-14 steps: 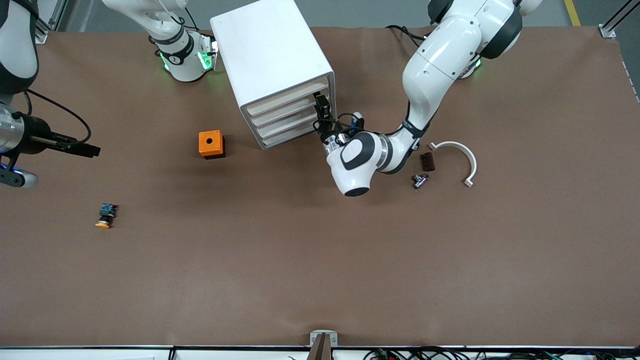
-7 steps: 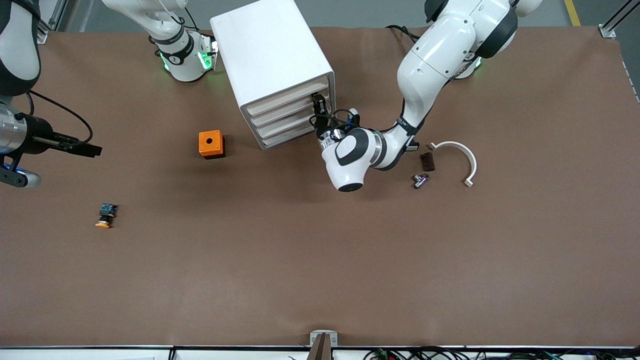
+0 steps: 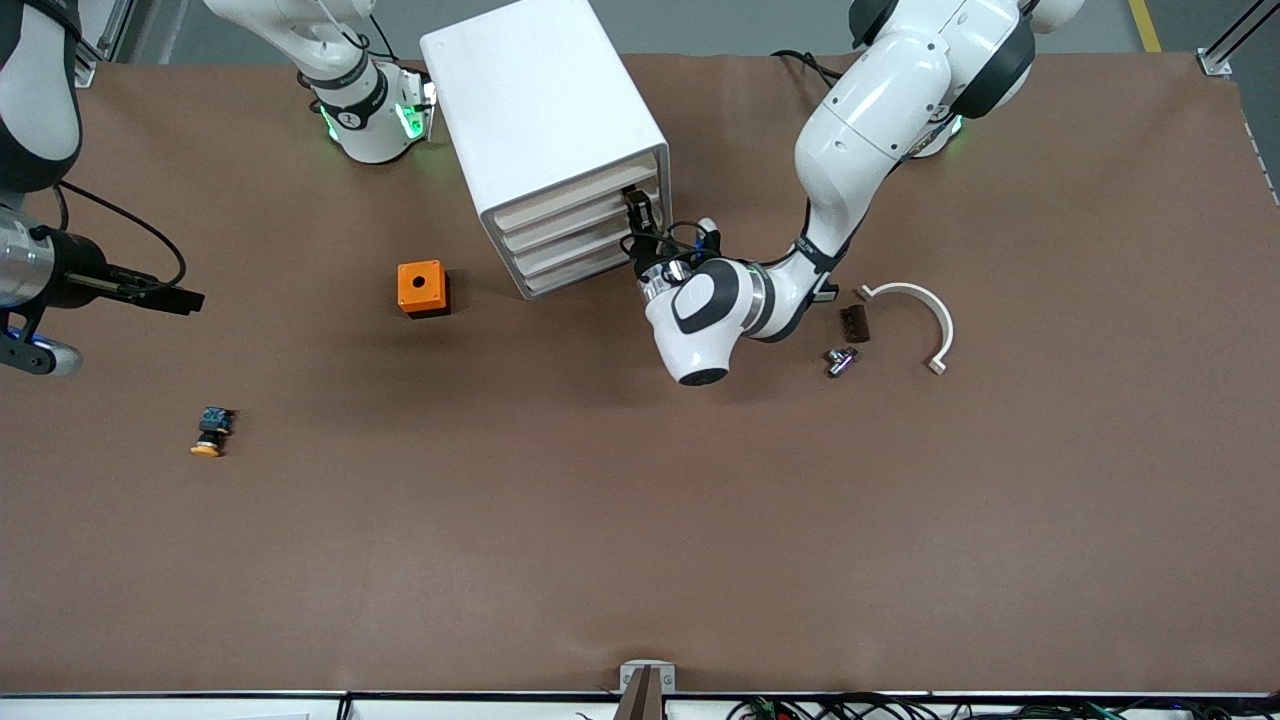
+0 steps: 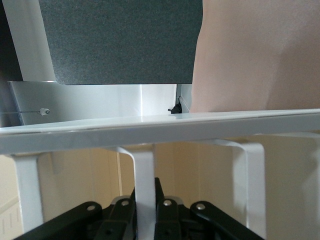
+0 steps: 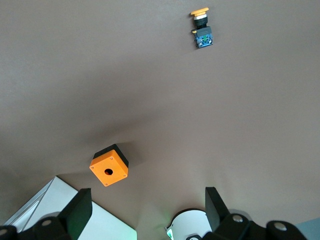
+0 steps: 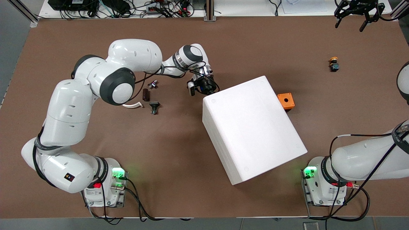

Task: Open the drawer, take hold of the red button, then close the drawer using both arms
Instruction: 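Pull the drawer open with the left gripper while the right gripper approaches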

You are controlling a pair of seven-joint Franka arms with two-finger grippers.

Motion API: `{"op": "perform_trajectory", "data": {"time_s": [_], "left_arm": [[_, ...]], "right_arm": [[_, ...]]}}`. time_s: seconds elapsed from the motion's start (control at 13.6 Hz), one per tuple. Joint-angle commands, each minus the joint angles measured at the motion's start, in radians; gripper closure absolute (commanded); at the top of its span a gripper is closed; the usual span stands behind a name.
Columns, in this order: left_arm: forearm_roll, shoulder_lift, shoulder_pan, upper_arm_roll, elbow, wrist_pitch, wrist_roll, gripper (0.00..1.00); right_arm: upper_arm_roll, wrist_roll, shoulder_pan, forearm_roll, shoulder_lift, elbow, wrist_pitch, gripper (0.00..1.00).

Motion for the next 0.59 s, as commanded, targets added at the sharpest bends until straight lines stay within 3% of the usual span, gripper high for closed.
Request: {"op": "perform_trajectory", "data": {"time_s": [0.0, 0.22, 0.51], "left_arm": [[-0.033, -0.006, 0.01, 0.004, 0.009, -0.008, -0.005, 0.94], [-0.034, -0.009, 0.015, 0.007, 0.014, -0.008, -0.008, 0.93], [-0.056, -0.009, 0.045, 0.007, 0.014, -0.008, -0.005, 0.92]], "right_arm": [[0.006, 0.109, 0.044, 0.004, -0.011, -0.008, 0.001, 0.0], [0.006, 0.319, 0.164, 0.004, -0.009, -0.006, 0.034, 0.0], [0.006, 0.473, 0.224, 0.004, -0.008, -0.003, 0.06, 0.0]]}}
